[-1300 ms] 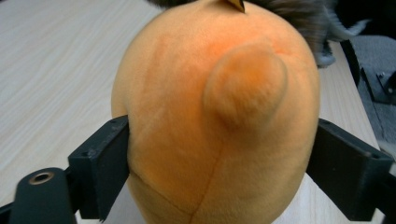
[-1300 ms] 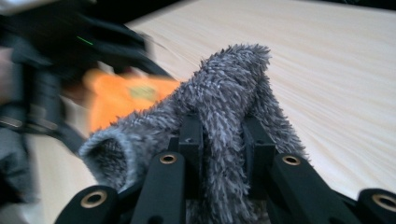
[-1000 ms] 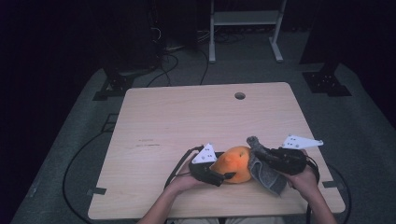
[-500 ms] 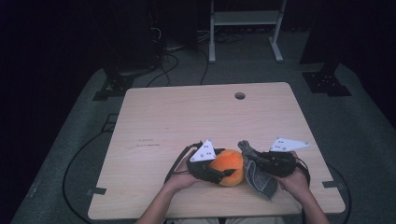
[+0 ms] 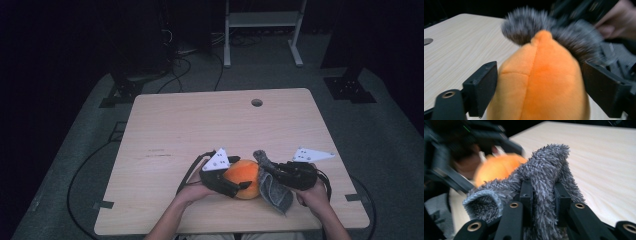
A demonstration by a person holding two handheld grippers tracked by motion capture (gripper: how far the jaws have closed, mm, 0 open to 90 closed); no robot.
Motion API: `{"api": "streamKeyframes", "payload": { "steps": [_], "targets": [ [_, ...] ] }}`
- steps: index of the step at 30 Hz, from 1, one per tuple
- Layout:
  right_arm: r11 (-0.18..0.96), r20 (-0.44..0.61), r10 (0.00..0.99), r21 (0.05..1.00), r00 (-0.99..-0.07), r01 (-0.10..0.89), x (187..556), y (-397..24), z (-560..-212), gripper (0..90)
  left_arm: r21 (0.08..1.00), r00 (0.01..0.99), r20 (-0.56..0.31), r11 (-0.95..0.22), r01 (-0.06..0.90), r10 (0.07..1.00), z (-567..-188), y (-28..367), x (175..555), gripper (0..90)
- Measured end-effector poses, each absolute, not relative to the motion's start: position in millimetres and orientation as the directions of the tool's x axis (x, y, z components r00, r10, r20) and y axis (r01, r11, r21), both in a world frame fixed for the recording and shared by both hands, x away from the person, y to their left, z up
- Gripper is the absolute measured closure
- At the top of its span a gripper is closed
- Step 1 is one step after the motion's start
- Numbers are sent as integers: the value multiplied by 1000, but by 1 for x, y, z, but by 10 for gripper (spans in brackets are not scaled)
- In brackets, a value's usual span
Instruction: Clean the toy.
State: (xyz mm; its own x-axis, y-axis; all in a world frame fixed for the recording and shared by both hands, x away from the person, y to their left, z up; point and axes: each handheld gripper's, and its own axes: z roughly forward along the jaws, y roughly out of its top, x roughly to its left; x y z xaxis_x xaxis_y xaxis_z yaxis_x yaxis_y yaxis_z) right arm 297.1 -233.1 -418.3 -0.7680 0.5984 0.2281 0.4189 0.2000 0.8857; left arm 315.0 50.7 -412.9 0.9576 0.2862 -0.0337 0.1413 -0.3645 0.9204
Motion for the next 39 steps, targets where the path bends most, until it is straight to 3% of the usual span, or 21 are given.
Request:
{"api": "streamKeyframes", "payload": {
  "steps": [6,10,12,16,19,21,26,31,36,39],
  "targets": [
    [163,276,635,865,-722,475,306,-249,-432,728,900,959,-72,-397,181,273,-423,59,324,120],
    [178,256,689,848,-678,500,308,-256,-434,723,908,959,-48,-388,158,279,-425,56,322,201],
    [168,244,703,856,-668,489,307,-257,-428,723,909,958,-49,-385,161,283,-425,56,322,231],
    [101,226,641,923,-733,372,293,-254,-391,725,912,957,-25,-386,141,290,-426,48,319,234],
    [165,171,634,923,-754,348,290,-243,-390,723,914,965,-23,-385,126,260,-425,47,317,175],
    [191,171,641,909,-748,371,293,-240,-402,722,919,974,-99,-356,168,204,-427,52,321,103],
    [175,190,651,905,-735,388,295,-246,-406,721,888,965,-90,-418,190,247,-437,47,324,83],
    [153,180,666,917,-724,369,292,-245,-399,729,910,963,0,-398,112,271,-426,47,317,289],
    [142,144,666,939,-732,314,286,-240,-383,730,902,952,62,-425,75,299,-412,52,316,308],
    [232,82,658,924,-748,306,285,-224,-387,725,888,953,45,-450,100,300,-420,50,317,305]
  ]
}}
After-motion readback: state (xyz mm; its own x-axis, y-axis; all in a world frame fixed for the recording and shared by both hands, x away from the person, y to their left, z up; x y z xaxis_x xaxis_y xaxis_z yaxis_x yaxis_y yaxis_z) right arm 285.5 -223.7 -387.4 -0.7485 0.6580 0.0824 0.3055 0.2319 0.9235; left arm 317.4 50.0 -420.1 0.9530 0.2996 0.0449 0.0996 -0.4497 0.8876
